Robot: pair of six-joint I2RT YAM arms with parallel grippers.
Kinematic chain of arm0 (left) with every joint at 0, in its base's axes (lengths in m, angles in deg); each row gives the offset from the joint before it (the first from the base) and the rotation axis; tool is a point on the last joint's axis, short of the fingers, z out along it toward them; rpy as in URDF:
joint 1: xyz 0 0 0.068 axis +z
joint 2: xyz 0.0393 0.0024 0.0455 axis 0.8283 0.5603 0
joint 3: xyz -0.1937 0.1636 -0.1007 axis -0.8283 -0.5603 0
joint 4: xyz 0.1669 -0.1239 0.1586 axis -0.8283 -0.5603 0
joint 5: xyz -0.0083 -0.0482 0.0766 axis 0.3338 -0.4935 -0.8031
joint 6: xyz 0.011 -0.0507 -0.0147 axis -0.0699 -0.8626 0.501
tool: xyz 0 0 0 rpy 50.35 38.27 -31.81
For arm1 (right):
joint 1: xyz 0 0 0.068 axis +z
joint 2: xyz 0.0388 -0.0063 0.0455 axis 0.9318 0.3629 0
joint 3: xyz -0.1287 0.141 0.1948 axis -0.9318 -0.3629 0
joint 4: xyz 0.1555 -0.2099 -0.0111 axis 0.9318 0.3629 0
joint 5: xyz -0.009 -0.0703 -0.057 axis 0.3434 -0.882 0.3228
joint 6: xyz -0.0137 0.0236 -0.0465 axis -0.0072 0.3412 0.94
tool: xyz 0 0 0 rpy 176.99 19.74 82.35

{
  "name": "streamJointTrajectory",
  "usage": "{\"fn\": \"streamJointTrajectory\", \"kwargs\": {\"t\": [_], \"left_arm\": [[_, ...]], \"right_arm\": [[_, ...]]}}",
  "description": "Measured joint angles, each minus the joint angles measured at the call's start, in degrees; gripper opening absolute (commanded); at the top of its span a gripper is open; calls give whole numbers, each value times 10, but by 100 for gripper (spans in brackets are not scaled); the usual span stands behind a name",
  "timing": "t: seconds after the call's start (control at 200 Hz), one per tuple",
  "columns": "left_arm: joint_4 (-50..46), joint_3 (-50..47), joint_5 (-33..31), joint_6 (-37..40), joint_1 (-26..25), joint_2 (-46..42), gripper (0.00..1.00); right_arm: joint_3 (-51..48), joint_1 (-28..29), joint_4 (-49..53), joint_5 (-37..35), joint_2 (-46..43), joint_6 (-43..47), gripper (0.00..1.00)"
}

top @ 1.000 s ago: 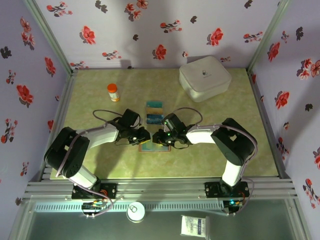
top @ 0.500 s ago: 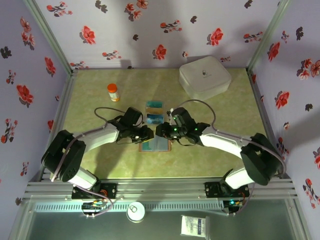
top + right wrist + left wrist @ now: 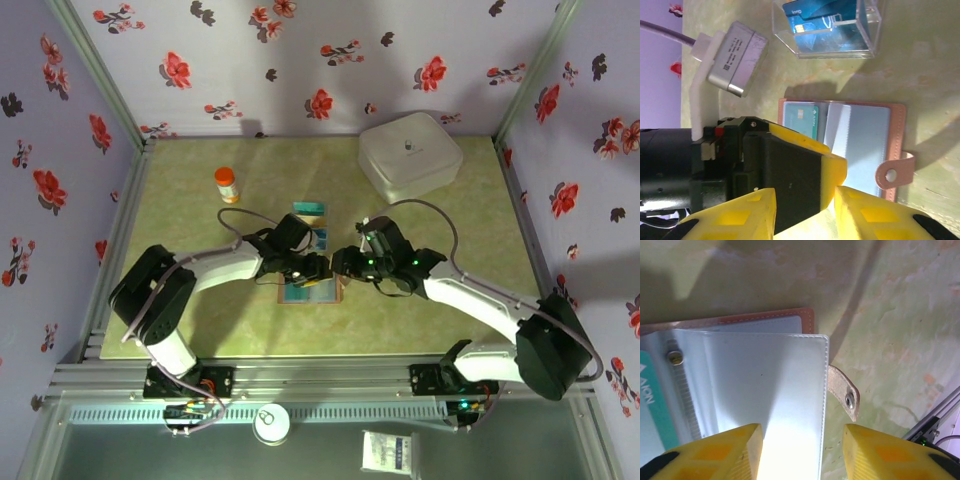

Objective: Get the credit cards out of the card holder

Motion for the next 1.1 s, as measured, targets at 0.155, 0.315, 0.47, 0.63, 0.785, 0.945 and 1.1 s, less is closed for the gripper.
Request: {"fn": "streamJointTrajectory", "kwargs": {"t": [0.155, 0.315, 0.47, 0.63, 0.785, 0.945, 1.1], "left_arm": [[0, 14, 0, 0, -3, 28, 49], [8, 19, 0, -1, -4, 49, 50], [21, 19, 1, -5, -6, 61, 51], [34, 19, 3, -7, -8, 63, 51], [34, 19, 2, -7, -8, 62, 51], [8, 22, -9, -5, -8, 40, 51], [-14, 25, -18, 0, -8, 7, 47]], "right_arm": [[-1, -1, 17, -8, -12, 6, 37], [-1, -2, 23, -10, -15, 7, 37], [-2, -3, 28, -10, -15, 9, 38], [-4, -3, 28, -10, -15, 10, 38], [-5, -3, 30, -10, -15, 10, 38], [-5, -3, 30, -10, -15, 10, 38], [-5, -3, 30, -10, -16, 10, 38]]}}
